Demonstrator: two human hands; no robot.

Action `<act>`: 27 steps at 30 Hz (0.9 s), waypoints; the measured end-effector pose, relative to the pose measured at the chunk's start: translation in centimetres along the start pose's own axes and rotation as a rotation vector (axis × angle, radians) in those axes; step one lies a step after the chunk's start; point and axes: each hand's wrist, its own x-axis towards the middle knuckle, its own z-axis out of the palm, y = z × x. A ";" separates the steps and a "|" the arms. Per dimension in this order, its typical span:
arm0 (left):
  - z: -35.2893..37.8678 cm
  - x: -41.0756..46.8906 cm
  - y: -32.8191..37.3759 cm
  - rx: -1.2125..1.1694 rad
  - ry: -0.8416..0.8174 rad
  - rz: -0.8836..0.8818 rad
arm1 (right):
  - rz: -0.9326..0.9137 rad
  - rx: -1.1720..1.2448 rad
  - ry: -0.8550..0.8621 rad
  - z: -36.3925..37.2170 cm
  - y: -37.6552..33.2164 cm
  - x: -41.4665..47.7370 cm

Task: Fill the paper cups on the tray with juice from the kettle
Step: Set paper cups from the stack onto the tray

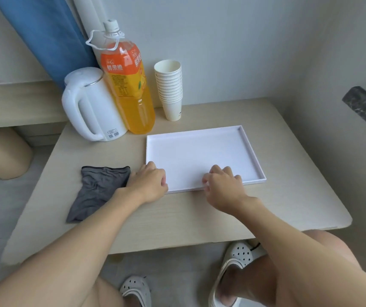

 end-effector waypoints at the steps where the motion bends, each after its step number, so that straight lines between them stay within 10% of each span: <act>1: 0.0 -0.1 -0.5 -0.023 -0.007 -0.002 | -0.012 -0.002 -0.004 0.1 -0.5 0.1; 17: -3.4 2.6 -3.5 -0.020 -0.208 0.020 | 0.098 0.297 0.108 -5.1 -4.6 10.8; 27: -6.9 3.1 -2.5 -0.475 0.166 0.056 | 0.304 0.947 0.314 -7.8 -6.9 22.9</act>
